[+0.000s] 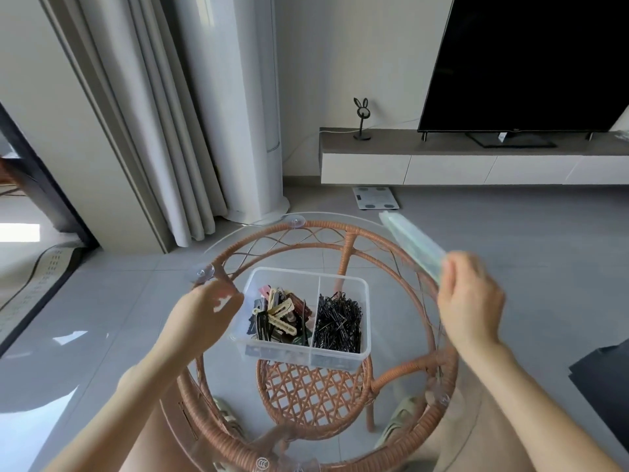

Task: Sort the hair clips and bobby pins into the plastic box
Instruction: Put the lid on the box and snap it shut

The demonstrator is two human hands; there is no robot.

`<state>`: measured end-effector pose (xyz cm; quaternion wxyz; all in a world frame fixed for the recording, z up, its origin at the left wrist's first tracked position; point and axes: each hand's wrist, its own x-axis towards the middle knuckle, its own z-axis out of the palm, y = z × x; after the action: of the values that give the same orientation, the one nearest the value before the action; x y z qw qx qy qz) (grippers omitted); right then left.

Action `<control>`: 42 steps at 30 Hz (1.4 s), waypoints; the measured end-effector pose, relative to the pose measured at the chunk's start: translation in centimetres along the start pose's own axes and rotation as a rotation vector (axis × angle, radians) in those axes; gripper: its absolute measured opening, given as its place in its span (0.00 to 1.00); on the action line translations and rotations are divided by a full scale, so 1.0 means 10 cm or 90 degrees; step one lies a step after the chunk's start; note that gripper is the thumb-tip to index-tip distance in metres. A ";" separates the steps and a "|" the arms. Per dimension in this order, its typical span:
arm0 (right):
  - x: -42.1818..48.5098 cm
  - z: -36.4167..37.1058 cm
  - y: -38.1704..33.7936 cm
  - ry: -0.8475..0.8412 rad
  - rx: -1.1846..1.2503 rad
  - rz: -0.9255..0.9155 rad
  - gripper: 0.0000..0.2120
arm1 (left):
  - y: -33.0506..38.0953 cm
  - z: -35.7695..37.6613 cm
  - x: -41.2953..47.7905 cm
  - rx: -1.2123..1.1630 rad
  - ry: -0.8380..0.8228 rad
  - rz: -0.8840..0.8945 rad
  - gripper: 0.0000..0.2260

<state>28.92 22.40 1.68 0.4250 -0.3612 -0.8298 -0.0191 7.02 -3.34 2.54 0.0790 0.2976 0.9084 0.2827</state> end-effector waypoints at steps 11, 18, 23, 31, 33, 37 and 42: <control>0.47 0.16 -0.67 -0.320 0.490 0.281 0.11 | 0.36 -0.25 0.14 -0.437 -0.010 -0.038 0.07; 0.24 0.70 -0.76 -0.409 0.160 0.104 0.18 | -0.02 -0.03 0.14 -0.383 -0.063 -0.207 0.10; 0.20 0.91 -0.74 -0.415 0.110 0.076 0.17 | -0.05 0.03 0.23 -0.370 -0.066 -0.232 0.09; 0.20 0.91 -0.78 -0.433 0.115 0.077 0.18 | -0.09 0.07 0.24 -0.340 -0.078 -0.241 0.08; 0.21 0.89 -0.81 -0.444 0.109 0.082 0.20 | -0.11 0.10 0.24 -0.337 -0.081 -0.245 0.09; 0.21 0.89 -0.83 -0.450 0.119 0.096 0.21 | -0.13 0.14 0.25 -0.369 -0.073 -0.256 0.10; 0.26 0.84 -0.85 -0.462 0.165 0.133 0.23 | -0.13 0.15 0.26 -0.400 -0.065 -0.262 0.12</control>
<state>16.91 20.51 0.51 0.1457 -0.3706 -0.8804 0.2577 4.70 -2.02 0.63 0.2669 0.0838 0.8129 0.5108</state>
